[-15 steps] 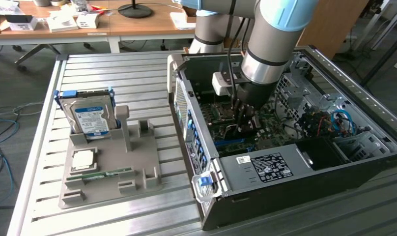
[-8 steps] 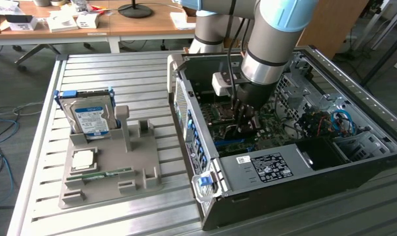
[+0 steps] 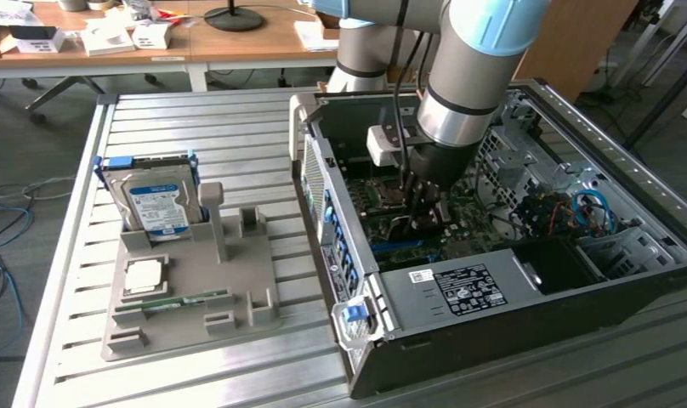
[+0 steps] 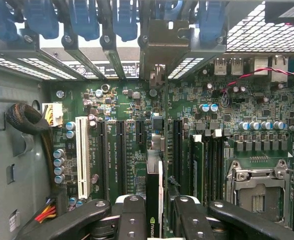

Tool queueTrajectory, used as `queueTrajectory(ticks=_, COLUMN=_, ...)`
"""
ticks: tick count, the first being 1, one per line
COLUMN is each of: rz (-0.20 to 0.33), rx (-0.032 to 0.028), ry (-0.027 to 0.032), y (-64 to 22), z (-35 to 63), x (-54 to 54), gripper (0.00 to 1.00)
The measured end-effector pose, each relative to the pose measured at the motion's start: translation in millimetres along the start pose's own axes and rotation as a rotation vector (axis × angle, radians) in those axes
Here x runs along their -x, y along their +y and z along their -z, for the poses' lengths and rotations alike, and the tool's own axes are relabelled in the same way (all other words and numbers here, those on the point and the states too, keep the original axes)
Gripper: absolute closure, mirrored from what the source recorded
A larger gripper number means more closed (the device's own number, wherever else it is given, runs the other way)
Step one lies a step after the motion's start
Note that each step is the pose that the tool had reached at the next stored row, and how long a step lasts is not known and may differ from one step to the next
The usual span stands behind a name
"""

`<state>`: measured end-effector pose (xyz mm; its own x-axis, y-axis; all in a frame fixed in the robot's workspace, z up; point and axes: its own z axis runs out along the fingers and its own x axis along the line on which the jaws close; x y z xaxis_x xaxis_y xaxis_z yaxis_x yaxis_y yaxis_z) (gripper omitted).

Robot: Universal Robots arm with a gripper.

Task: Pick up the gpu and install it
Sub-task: 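Insert the gpu into the slot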

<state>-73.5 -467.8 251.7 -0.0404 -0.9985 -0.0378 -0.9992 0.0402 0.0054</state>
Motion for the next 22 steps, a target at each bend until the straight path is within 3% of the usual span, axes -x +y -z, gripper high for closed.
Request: queueTrajectory(ticks=22, rz=0.018, rx=0.0003, ry=0.0, y=0.1, z=-0.9, x=1.1, gripper=0.74)
